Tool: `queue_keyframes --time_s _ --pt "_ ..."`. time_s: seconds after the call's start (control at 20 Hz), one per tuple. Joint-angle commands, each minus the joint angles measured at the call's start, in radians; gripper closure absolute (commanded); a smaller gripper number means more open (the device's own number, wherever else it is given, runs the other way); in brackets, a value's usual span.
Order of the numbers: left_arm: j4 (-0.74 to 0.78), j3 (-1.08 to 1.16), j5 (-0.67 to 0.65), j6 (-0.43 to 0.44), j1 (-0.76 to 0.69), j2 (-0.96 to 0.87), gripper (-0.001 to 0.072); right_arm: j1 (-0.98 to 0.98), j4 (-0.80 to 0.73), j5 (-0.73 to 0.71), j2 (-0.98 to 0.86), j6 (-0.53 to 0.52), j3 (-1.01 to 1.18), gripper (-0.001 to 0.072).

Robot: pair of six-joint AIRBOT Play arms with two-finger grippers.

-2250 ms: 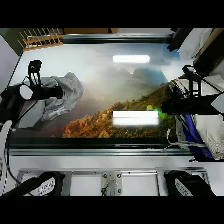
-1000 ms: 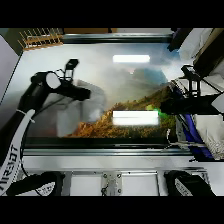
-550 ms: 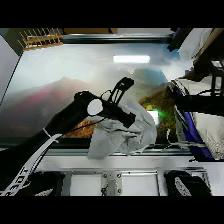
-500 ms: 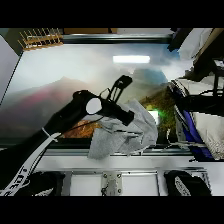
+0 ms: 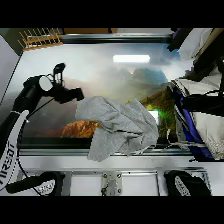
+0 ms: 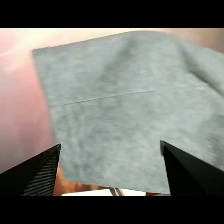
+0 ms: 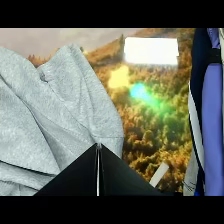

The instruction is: Fold the clothes and pants, and hang the long-sleeved shirts on hangers.

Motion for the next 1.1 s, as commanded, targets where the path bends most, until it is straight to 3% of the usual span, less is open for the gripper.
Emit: queue_keyframes --time_s 0.0,0.25,0.45,0.5,0.55,0.6,0.65,0.8,0.85,0.95,1.05 --pt "-0.128 -0.126 0.034 0.024 0.204 -0.087 0.0027 -0.001 0.018 0.0 0.0 0.0 0.0 0.0684" --pt "-0.56 -0.172 0.018 0.303 0.269 -0.219 0.0027 -0.001 0.019 0.0 -0.003 0.001 -0.002 0.0684" --pt "-0.582 -0.171 0.047 0.309 0.19 -0.256 0.0029 -0.001 0.064 0.002 -0.019 0.0 -0.002 0.0683" --pt "-0.582 -0.17 0.059 0.309 0.181 -0.251 0.0198 -0.001 0.066 0.007 -0.024 0.0 -0.002 0.0684" --pt "-0.581 -0.17 0.074 0.309 0.18 -0.239 0.0461 -0.002 0.059 0.016 -0.029 0.0 -0.002 0.0684" --pt "-0.579 -0.17 0.087 0.309 0.191 -0.218 0.0653 -0.005 0.045 0.032 -0.036 0.0 -0.004 0.0683" --pt "-0.578 -0.17 0.099 0.311 0.208 -0.192 0.07 -0.019 0.026 0.056 -0.044 0.0 -0.01 0.0683" --pt "-0.506 -0.171 0.106 0.311 0.267 -0.079 0.07 -0.097 0.025 0.076 -0.066 0.0 -0.105 0.0678" --pt "-0.462 -0.171 0.101 0.311 0.278 -0.041 0.07 -0.121 0.026 0.061 -0.076 0.0 -0.157 0.0623" --pt "-0.383 -0.171 0.098 0.311 0.281 0.016 0.07 -0.142 0.039 0.016 -0.108 0.0 -0.259 0.0177" --pt "-0.348 -0.171 0.095 0.311 0.278 0.051 0.07 -0.145 0.072 -0.052 -0.153 0.0 -0.359 0.0139"
